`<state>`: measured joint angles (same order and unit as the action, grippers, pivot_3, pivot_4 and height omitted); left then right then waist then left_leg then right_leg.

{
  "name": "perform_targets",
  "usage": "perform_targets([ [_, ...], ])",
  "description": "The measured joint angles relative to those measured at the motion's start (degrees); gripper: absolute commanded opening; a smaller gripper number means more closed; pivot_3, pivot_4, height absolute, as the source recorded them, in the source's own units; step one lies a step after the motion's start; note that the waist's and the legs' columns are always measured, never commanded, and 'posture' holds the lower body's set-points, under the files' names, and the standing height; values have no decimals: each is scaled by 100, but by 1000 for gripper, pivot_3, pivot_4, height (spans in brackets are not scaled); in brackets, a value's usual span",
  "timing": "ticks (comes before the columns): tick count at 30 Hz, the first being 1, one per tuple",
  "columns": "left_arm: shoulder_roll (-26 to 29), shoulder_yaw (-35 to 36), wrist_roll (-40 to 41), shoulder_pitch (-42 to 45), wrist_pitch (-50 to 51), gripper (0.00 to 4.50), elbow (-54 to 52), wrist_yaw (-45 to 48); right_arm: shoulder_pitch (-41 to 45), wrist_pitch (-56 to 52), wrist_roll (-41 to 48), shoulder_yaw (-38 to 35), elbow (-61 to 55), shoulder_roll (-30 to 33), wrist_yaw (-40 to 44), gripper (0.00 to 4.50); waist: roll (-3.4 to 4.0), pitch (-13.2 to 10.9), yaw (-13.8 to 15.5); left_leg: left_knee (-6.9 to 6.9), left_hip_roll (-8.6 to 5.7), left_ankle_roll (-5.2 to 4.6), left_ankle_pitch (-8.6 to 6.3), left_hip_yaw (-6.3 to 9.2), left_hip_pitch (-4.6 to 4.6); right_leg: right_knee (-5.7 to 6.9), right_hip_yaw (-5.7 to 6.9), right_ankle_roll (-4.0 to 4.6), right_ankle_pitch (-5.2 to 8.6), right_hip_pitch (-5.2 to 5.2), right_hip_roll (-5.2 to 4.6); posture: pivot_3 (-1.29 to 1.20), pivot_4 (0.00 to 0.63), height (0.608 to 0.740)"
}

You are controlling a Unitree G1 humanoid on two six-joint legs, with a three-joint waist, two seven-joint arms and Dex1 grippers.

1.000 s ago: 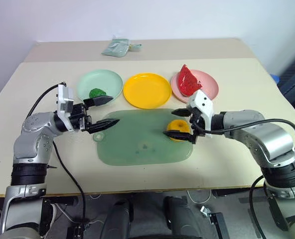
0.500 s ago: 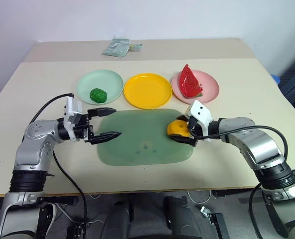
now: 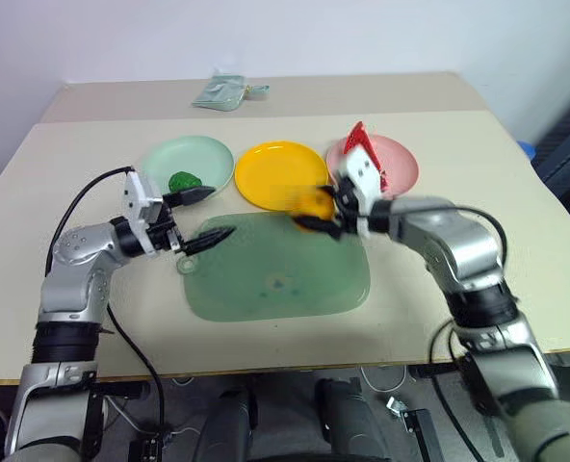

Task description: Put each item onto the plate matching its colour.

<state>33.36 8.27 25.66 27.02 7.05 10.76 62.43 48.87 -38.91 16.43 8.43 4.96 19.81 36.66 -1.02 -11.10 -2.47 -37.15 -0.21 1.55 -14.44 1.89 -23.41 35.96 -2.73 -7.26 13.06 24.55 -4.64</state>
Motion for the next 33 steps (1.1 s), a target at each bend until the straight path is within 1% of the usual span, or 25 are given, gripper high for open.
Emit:
perform_targets([
  [2,-113,21,-6,-5,20,4500,-13,-200,533,525,-385,54,996,-428,-416,3304,0,0,-6,3,-1,1,0,-2,0,-1,-1,0,0,2,-1,0,150,740],
  [3,-157,29,-7,-46,28,4500,-17,-299,850,895,-589,94,1715,-693,-613,3304,1,0,-11,4,-1,1,0,-3,0,0,-1,0,0,4,-1,0,150,740],
  [6,-230,25,-39,-102,34,4500,-52,-533,1475,1679,-844,90,3263,-1246,-986,3304,2,-1,-8,11,-1,6,3,-2,-4,3,-2,1,0,11,-2,0,150,740],
  [9,-251,26,-69,-208,36,4500,-217,-712,1809,2399,-1182,163,4363,-1463,-1199,3304,1,-1,0,12,-3,6,3,-1,-5,3,-1,0,-1,7,-5,0,150,740],
  [11,-257,33,-68,-280,36,4500,-348,-800,1839,2726,-1407,226,4876,-1495,-1254,4341,1,-1,2,11,-3,7,3,-2,-6,4,-1,0,-1,6,-5,0,150,740],
  [12,-252,41,-61,-337,39,4500,-431,-824,1838,2819,-1461,228,5049,-1496,-1250,4438,2,-1,-8,12,-3,7,4,-2,-6,4,-1,1,-1,8,-5,0,150,740],
  [17,-210,97,11,-687,105,4500,-738,-901,1827,3100,-1528,8,5153,-1354,-1269,4438,4,-2,-34,16,-1,8,4,-2,-5,5,-2,2,0,14,-1,0,150,740],
  [20,-204,220,110,-749,94,4500,-890,-901,1651,2995,-1286,-319,4552,-1222,-1008,4438,4,-2,-26,15,-1,8,4,-1,-5,5,-2,1,0,13,-2,0,150,740],
  [22,-188,249,142,-791,68,4500,-956,-847,1452,2735,-960,-534,3848,-1177,-709,4438,4,-2,-20,15,-1,7,4,-2,-5,6,-2,1,0,13,-2,0,150,740],
  [24,-160,267,241,-845,78,4500,-974,-714,1130,2401,-600,-607,2900,-1050,-318,4438,4,-3,-6,12,-1,7,3,-1,-5,5,-1,1,0,11,-2,0,150,740],
  [25,-109,268,271,-848,88,4500,-963,-583,822,2050,-341,-632,2110,-884,-13,4438,4,-2,17,12,-1,7,3,2,-6,6,0,1,0,8,-2,0,150,740],
  [27,53,286,366,-851,96,4500,-913,-334,239,1613,3,-598,936,-469,465,4438,3,-2,47,8,-2,7,3,4,-7,4,3,0,0,2,-4,0,150,740],
  [29,130,332,402,-822,99,4500,-854,-153,-240,1327,180,-568,134,-19,810,4438,3,-2,40,2,-3,7,3,-1,-4,-3,1,0,-1,0,-5,0,150,740],
  [33,274,240,463,-722,60,4500,-554,409,-1254,1201,333,-469,-1401,940,1452,4438,4,-2,34,3,-1,7,3,1,-1,-1,2,1,1,0,0,0,150,740],
])
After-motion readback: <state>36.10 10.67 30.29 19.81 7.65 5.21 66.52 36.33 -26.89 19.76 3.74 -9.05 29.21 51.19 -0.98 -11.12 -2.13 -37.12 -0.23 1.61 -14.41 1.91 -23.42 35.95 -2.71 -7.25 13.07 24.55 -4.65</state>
